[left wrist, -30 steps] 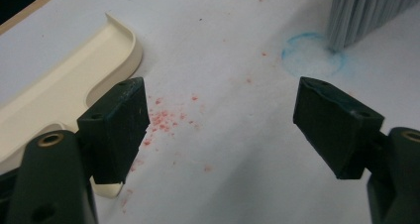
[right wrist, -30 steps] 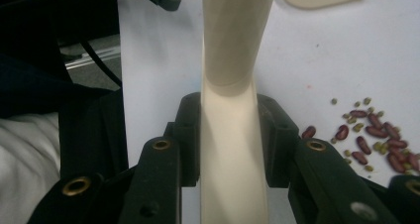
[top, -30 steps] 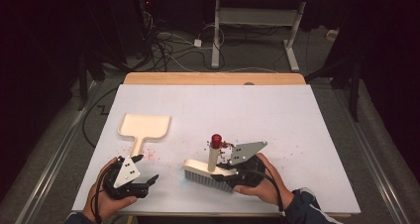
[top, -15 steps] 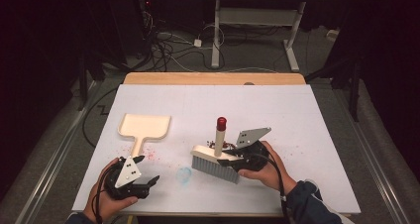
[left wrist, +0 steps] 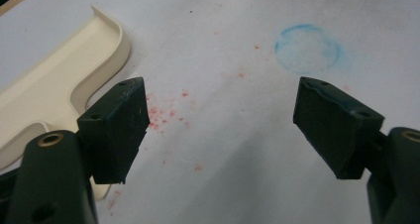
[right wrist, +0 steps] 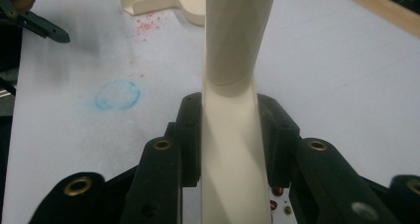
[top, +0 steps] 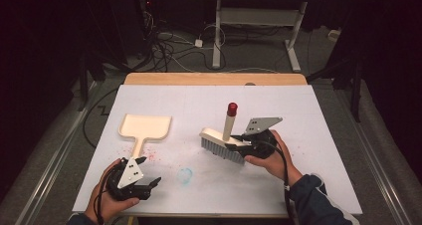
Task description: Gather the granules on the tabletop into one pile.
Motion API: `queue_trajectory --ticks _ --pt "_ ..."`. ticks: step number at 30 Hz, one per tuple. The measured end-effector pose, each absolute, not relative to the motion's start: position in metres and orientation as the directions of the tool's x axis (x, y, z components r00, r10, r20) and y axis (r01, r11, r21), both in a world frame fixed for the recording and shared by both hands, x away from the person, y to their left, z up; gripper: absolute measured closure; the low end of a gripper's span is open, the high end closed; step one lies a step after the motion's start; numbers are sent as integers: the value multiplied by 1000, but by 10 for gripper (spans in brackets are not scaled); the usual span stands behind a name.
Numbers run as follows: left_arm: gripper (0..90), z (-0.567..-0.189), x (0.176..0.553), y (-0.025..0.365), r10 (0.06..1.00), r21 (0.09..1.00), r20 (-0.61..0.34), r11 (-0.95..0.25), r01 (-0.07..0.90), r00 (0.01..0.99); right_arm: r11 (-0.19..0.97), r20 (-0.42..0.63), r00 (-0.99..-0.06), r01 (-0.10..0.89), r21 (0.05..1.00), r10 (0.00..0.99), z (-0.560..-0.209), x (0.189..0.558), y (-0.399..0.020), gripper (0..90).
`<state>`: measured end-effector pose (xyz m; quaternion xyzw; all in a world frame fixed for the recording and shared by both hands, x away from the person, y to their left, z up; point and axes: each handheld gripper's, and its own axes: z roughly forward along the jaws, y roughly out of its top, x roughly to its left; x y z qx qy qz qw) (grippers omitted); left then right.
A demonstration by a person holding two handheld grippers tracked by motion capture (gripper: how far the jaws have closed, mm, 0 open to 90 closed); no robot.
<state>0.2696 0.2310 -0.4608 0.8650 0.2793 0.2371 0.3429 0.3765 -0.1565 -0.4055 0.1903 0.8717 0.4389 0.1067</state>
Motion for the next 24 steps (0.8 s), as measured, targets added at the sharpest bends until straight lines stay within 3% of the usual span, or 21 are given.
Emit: queue_trajectory --ticks 9,15,19,24 --pt "209 -459 268 232 655 734 231 -602 313 719 516 -95 -852 220 828 515 -386 360 -179 677" --pt "207 -458 267 233 661 740 233 -596 312 713 493 -140 -738 285 822 660 -390 351 -197 677" --pt "206 -457 268 233 668 743 237 -592 311 705 521 -240 -614 332 787 752 -402 353 -198 677" --pt "206 -457 269 231 666 740 237 -596 313 707 532 -276 -554 379 757 786 -419 356 -184 677"
